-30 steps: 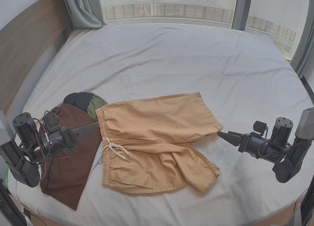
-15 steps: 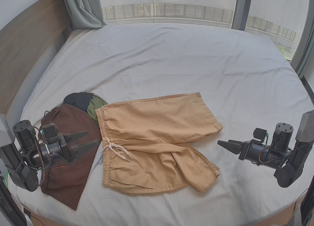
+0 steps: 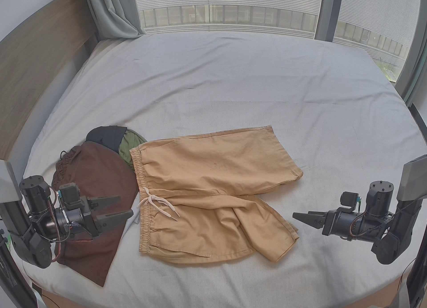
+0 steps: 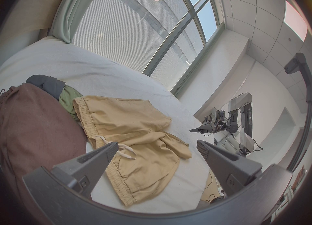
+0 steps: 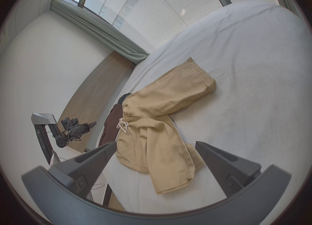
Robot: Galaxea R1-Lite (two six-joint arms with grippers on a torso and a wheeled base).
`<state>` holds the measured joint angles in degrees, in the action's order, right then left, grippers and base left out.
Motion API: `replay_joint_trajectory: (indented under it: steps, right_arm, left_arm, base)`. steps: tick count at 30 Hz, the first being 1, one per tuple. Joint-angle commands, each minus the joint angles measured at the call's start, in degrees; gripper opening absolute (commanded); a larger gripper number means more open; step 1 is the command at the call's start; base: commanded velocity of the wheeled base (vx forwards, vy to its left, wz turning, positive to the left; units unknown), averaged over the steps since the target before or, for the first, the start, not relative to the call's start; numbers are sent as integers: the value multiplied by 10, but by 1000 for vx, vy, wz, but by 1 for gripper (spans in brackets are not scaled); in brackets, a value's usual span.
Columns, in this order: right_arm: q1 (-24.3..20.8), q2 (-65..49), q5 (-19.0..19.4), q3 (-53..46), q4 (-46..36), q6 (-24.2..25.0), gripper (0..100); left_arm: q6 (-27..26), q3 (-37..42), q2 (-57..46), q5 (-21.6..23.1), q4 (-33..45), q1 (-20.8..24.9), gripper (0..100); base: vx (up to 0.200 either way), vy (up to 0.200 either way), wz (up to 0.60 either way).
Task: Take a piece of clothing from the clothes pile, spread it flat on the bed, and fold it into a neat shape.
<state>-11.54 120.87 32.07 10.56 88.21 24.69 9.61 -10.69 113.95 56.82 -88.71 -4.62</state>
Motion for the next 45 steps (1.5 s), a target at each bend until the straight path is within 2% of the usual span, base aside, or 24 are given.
replay_joint_trajectory:
  steps: [1,6,14,22,35,45]
  right_arm:
    - [2,38,0,-1,0,-5,100]
    - [7,74,0,-2,1,-44,100]
    - [0,85,-2,-3,1,-46,100]
    - [-6,106,-2,-3,1,-46,100]
    - [-44,131,-3,4,2,-41,100]
    - [-45,137,-3,19,2,-41,100]
  left_arm:
    - [-9,29,11,21,-1,-2,100]
    - [-13,37,28,22,0,-3,100]
    - [-78,32,73,22,-1,-14,100]
    - [-80,30,74,26,0,-21,100]
    - [-82,31,75,35,-1,-21,100]
    - [-82,31,74,36,-1,-21,100]
  base:
    - [0,0,0]
    - [0,0,0]
    - [0,0,0]
    - [0,0,0]
    - [0,0,0]
    - [0,0,0]
